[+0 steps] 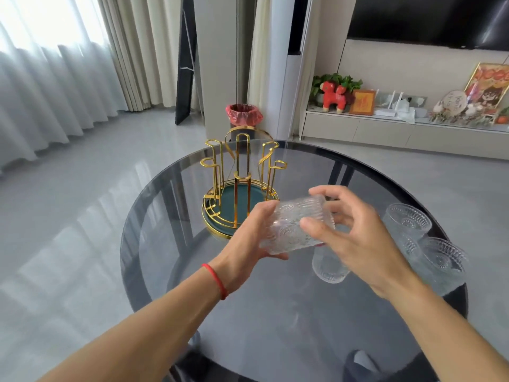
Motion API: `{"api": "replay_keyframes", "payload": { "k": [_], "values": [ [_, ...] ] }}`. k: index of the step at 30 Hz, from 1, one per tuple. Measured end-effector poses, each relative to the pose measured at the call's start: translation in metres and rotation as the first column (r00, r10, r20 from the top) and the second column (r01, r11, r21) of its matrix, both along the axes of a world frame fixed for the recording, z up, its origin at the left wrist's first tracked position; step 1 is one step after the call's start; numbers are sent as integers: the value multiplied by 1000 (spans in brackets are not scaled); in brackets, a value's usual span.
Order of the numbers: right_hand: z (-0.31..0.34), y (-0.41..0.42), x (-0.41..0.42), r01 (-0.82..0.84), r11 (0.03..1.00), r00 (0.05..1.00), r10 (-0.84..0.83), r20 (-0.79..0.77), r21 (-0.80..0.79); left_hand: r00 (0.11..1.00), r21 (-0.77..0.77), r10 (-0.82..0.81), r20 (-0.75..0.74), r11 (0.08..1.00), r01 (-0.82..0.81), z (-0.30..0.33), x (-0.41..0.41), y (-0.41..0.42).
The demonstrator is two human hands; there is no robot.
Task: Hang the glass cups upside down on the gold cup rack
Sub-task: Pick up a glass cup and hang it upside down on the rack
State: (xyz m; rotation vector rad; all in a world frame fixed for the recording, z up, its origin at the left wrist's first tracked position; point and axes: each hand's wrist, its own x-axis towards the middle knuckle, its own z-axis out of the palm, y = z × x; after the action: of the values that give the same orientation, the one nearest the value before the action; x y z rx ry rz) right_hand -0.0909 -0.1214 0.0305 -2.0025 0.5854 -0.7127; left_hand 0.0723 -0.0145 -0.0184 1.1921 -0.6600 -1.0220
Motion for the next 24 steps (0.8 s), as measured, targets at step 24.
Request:
{"api": "replay_keyframes", "payload": {
  "k": [24],
  "values": [
    [94,-130,246,47,992,979,-23,-202,117,406,378,-110,907,635,-674,-73,77,-17]
  ]
}}
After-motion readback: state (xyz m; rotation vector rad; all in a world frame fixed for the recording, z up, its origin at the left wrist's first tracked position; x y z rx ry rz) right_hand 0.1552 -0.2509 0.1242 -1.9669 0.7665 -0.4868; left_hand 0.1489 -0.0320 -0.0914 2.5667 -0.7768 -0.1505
